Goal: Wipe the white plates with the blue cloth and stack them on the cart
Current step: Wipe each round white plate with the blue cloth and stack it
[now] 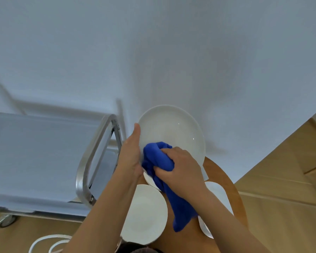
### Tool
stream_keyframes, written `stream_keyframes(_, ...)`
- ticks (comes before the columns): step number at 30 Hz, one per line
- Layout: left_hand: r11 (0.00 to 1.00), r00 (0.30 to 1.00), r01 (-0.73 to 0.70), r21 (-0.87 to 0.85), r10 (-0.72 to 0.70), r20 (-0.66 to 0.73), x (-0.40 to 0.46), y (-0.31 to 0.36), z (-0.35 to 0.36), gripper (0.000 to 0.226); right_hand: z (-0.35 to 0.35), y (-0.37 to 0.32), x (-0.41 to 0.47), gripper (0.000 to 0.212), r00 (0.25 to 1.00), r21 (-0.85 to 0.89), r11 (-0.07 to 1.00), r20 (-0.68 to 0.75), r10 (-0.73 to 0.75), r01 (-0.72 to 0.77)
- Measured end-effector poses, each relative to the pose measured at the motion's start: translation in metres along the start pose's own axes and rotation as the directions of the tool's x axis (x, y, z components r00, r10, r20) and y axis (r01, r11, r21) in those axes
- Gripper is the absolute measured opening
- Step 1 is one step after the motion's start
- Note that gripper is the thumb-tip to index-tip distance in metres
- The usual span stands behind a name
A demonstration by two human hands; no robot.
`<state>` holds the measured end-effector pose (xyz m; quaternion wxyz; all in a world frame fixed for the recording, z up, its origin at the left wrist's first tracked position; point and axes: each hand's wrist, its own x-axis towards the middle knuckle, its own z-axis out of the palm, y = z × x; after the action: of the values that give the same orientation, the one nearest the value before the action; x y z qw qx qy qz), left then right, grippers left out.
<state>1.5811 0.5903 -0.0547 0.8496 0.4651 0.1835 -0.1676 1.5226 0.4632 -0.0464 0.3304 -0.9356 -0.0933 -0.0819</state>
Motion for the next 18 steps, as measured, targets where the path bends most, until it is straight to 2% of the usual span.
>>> stream_keyframes(5, 0.998, 0.998, -0.053, 0.045, 0.051, 0.048, 0.004, 0.001, 0.002, 0.058, -0.019, 0.033, -0.017, 0.043, 0.988, -0.254, 0.958, 0.033, 0.149, -0.136)
stream_keyframes(8, 1.000, 0.995, -0.016, 0.025, 0.014, 0.101, 0.001, -0.003, 0.005, 0.071, -0.029, 0.045, -0.012, 0.041, 0.979, -0.356, 0.915, -0.003, 0.201, -0.189)
stream_keyframes(10, 1.000, 0.997, 0.001, 0.020, -0.002, 0.083, 0.001, -0.005, 0.007, 0.071, -0.035, 0.045, -0.008, 0.038, 0.973, -0.397, 0.889, -0.060, 0.221, -0.226)
stream_keyframes(12, 1.000, 0.998, 0.025, -0.016, -0.025, 0.059, 0.003, -0.005, 0.007, 0.061, -0.042, 0.037, -0.011, 0.035, 0.968, -0.302, 0.930, -0.199, 0.152, -0.208)
stream_keyframes(14, 0.999, 0.996, 0.045, -0.021, -0.043, 0.084, 0.003, -0.005, 0.007, 0.058, -0.043, 0.020, -0.017, 0.035, 0.943, -0.191, 0.981, -0.332, -0.030, -0.037)
stream_keyframes(16, 0.997, 0.985, 0.082, 0.007, -0.082, 0.155, -0.002, -0.005, 0.011, 0.065, -0.031, 0.003, -0.020, 0.041, 0.940, -0.209, 0.972, -0.298, -0.166, 0.106)
stream_keyframes(18, 0.992, 0.971, 0.103, 0.069, -0.116, 0.208, -0.009, -0.009, 0.015, 0.069, -0.013, -0.006, -0.021, 0.049, 0.960, -0.271, 0.955, -0.213, -0.180, 0.119)
